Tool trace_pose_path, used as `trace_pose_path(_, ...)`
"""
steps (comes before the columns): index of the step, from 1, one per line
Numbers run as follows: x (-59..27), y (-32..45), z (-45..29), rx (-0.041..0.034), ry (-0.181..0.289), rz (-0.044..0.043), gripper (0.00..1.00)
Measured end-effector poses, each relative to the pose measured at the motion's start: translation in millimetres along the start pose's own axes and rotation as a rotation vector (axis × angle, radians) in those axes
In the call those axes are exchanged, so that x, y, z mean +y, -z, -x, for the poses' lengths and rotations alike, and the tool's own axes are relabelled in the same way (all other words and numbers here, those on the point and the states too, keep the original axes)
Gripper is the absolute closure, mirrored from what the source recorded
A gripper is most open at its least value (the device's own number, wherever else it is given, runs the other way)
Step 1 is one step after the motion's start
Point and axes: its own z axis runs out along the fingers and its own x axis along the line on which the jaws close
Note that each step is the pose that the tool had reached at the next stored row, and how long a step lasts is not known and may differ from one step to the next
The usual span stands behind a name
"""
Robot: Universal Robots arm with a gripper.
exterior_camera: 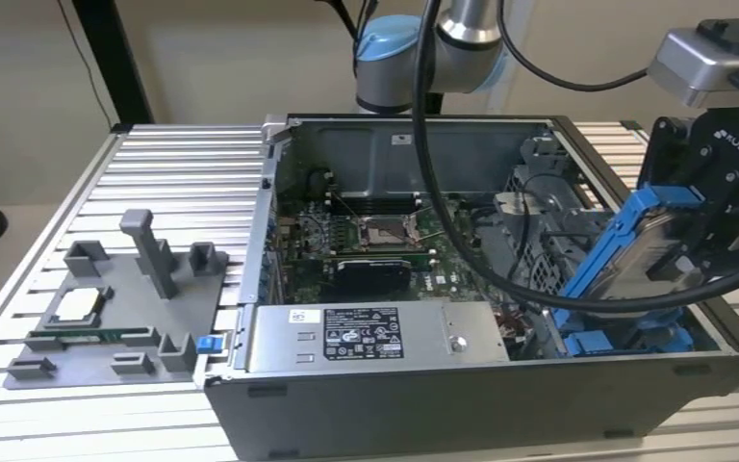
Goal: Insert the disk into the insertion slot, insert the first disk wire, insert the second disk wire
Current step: 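Insert the disk into the insertion slot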
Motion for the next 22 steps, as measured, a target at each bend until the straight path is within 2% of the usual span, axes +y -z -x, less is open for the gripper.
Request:
trace_pose_path(4, -1.7, -2.2, 0.0, -0.0002, 0.0, 0.0, 1.0)
trace_pose_path(20, -2.5, -28.8, -1.4, -0.0007, -0.008, -0.0004, 1.0)
trace_pose_path(22, -2.5, -30.3, -1.5, -0.0006, -0.008, -0.0005, 1.0)
